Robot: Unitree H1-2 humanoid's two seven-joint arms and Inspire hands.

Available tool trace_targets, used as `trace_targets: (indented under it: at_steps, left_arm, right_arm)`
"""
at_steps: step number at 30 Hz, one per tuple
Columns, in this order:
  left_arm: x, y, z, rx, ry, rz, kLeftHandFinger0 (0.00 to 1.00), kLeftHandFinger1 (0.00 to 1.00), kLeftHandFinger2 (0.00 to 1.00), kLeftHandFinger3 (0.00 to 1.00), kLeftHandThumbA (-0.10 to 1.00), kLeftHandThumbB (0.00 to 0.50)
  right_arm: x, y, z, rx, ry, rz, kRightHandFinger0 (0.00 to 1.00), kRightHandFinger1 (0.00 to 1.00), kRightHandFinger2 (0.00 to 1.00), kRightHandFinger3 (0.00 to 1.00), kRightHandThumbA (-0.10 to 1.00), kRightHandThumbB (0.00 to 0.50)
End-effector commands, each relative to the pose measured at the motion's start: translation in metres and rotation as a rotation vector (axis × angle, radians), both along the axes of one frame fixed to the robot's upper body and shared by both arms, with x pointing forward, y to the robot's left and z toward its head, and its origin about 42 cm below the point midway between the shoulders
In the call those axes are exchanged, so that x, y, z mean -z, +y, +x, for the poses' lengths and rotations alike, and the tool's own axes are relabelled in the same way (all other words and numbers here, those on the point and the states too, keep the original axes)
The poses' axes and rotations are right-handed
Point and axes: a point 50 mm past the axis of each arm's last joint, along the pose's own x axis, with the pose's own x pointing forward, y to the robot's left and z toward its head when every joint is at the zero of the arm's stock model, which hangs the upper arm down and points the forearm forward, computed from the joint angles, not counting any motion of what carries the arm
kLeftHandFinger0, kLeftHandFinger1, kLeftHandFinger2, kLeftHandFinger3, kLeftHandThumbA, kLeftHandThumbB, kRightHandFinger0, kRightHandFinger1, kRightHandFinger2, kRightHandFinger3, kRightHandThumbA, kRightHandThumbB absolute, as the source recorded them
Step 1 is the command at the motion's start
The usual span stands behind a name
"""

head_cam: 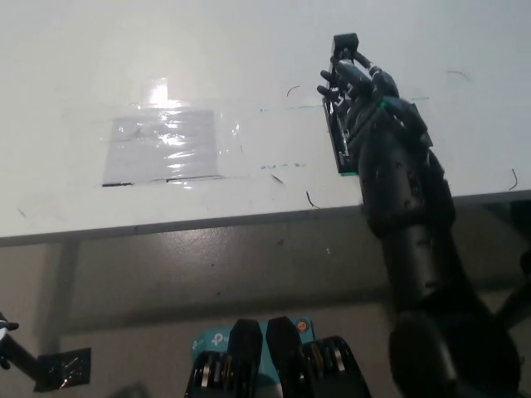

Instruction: A stapler is kept infront of the robot on the black mark on the desk and the robot uses its right hand to lift the top of the stapler to open it

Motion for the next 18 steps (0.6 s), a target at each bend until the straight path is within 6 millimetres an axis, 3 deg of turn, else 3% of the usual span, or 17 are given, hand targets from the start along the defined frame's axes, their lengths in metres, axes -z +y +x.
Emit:
trace_targets:
  at_steps: [1,4,6,11,12,15,18]
  left_arm:
    - [-0.016,0.007,0.0,0.005,-0.042,0.047,0.21,0.2,0.44,0.69,0.4,0.0]
    - [-0.016,0.008,0.0,0.005,-0.037,0.044,0.23,0.23,0.47,0.71,0.41,0.0]
    - [-0.015,0.008,0.0,0.0,-0.036,0.043,0.22,0.22,0.45,0.7,0.41,0.0]
    - [-0.016,0.008,0.0,0.006,-0.038,0.05,0.25,0.23,0.45,0.71,0.41,0.0]
    - [-0.016,0.008,-0.001,0.004,-0.033,0.043,0.25,0.23,0.45,0.72,0.42,0.0]
    - [-0.018,0.009,-0.001,0.006,-0.036,0.046,0.25,0.23,0.44,0.71,0.42,0.0]
    - [-0.018,0.008,-0.002,0.011,-0.042,0.04,0.24,0.22,0.42,0.69,0.44,0.0]
  right_arm:
    - [-0.091,0.014,0.024,-0.015,-0.274,-0.009,0.36,0.41,0.54,0.74,0.15,0.0]
    - [-0.104,0.012,0.036,0.012,-0.275,-0.028,0.3,0.33,0.49,0.7,0.17,0.0]
    - [-0.111,0.011,0.039,0.024,-0.279,-0.041,0.28,0.34,0.5,0.7,0.18,0.0]
    - [-0.136,0.01,0.044,0.021,-0.332,-0.067,0.32,0.35,0.48,0.68,0.16,0.0]
    - [-0.143,0.011,0.044,0.031,-0.337,-0.106,0.25,0.29,0.43,0.64,0.17,0.0]
    - [-0.147,0.013,0.043,0.035,-0.337,-0.107,0.23,0.28,0.41,0.63,0.19,0.0]
    - [-0.137,0.016,0.043,0.035,-0.34,-0.089,0.29,0.33,0.45,0.67,0.18,0.0]
